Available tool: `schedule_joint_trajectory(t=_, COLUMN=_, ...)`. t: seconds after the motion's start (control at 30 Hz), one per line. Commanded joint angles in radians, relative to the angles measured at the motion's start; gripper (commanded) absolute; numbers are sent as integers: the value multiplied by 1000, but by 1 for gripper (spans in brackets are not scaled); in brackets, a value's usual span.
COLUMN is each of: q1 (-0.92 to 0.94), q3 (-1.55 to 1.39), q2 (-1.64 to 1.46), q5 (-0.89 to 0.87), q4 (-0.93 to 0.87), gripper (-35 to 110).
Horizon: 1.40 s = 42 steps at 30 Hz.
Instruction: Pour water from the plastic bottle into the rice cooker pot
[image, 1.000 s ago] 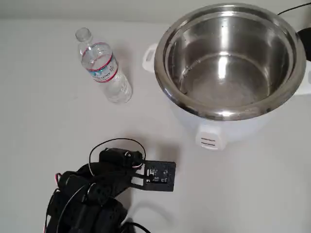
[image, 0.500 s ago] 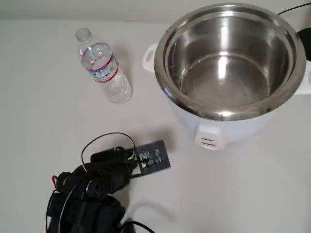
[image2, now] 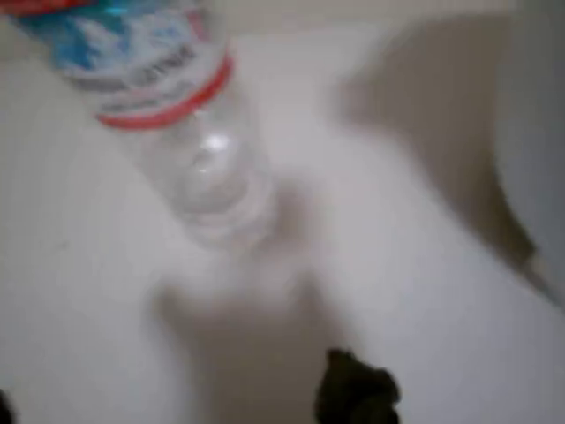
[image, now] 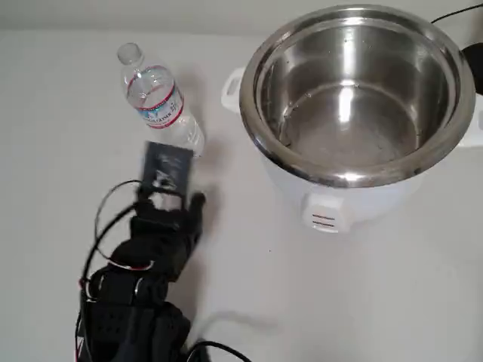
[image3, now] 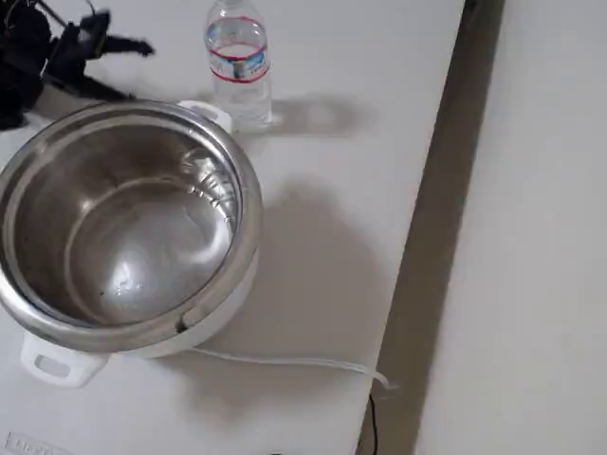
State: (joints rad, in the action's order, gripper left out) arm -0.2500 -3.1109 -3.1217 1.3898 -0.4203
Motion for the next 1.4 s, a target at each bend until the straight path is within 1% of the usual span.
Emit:
schedule_joint_trajectory(t=0.0, q1=-25, q3=12, q2=425, q5=32, q4=606, gripper=53)
schedule_joint_trajectory(t=0.1, q1=-25, q3=71, q2=730, q5=32, q4=890, gripper=55)
schedule_joint_trajectory(t=0.23, q1=-2, q3=227, q2=1115, q5=34, q4=1192, gripper=57)
schedule_joint_trajectory(t=0.33, q1=14, q3=331, q2=1341, q5=37, q4=1388, gripper=57)
schedule_joint_trajectory(t=0.37, q1=14, q3=364, q2=1405, q5=41, q4=1447, gripper=57)
schedule_joint_trajectory(t=0.5, q1=3, q3=506, q2=1611, q5=64, q4=1582, gripper=58)
schedule_joint_trajectory(t=0.57, q1=-3, q3=591, q2=1703, q5=81, q4=1623, gripper=58)
schedule_joint_trajectory(t=0.83, q1=-25, q3=848, q2=1942, q5=112, q4=1661, gripper=57)
schedule_joint_trajectory(t=0.9, q1=-18, q3=920, q2=2003, q5=115, q4=1664, gripper=55)
schedule_joint_trajectory(t=0.97, q1=-12, q3=976, q2=2057, q5=110, q4=1671, gripper=49)
schedule_joint_trajectory(t=1.13, q1=-9, q3=1049, q2=2141, q5=84, q4=1684, gripper=23)
schedule_joint_trajectory(t=1.2, q1=-15, q3=1057, q2=2157, q5=83, q4=1701, gripper=16)
schedule_joint_trajectory(t=1.37, q1=-38, q3=1052, q2=2145, q5=69, q4=1787, gripper=9)
